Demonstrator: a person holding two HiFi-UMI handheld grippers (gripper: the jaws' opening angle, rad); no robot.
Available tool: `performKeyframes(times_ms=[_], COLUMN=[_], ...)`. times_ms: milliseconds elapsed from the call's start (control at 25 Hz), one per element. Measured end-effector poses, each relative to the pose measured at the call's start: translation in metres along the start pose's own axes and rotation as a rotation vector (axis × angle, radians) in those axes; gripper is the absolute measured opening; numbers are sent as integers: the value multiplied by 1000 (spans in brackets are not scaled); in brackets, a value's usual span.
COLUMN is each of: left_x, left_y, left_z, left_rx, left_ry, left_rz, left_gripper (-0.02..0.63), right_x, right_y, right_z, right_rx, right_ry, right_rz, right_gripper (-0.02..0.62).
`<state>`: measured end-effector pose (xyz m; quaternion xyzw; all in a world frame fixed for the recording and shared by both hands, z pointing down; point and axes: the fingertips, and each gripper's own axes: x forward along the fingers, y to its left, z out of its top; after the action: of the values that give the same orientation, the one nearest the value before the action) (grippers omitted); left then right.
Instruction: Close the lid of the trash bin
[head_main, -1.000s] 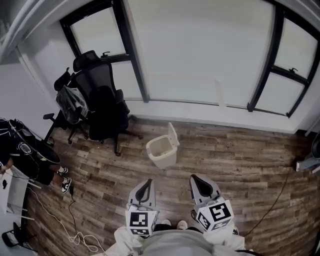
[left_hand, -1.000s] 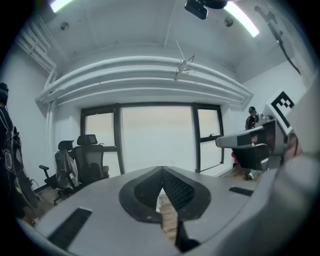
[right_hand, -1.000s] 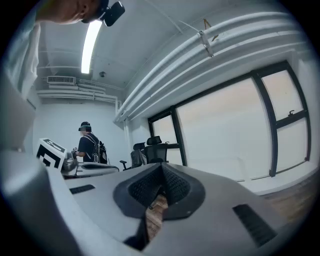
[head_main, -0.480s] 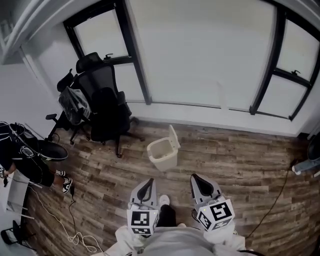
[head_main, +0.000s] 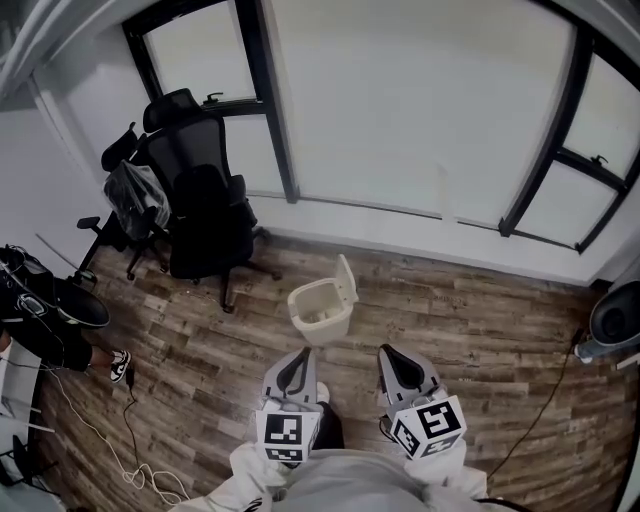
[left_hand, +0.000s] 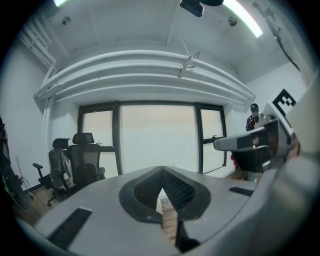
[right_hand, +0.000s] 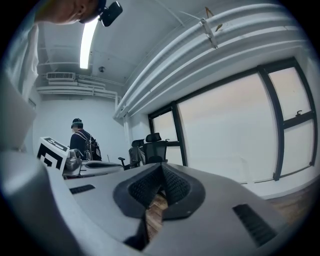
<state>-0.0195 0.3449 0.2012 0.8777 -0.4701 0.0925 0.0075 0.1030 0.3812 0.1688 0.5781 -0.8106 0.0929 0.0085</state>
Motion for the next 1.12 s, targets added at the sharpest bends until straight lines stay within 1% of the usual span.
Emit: performKeyframes(times_ms=[320,520,840,1000,1120], left_x=[90,138,195,211,221], left_y=[78,116,176,207,221], left_z=[-2,-2,-8,-22,-28], left_rx=[-27,-31,-52,-56,-48], left_ry=[50,72,102,121,129], left_rz=[-10,-23,-33,-35,-34], left_gripper=[8,8,8,8,8], right_x=[115,176,259,295,310], right_y=[-24,-39,-62,-59,-57], right_z=[7,12,10,4,-2], right_rx=[18,30,37,37,43], right_ry=[55,73,125,149,158], right_rz=[-14,-24,-61,-73,-78], right_gripper=[25,25,25,25,25])
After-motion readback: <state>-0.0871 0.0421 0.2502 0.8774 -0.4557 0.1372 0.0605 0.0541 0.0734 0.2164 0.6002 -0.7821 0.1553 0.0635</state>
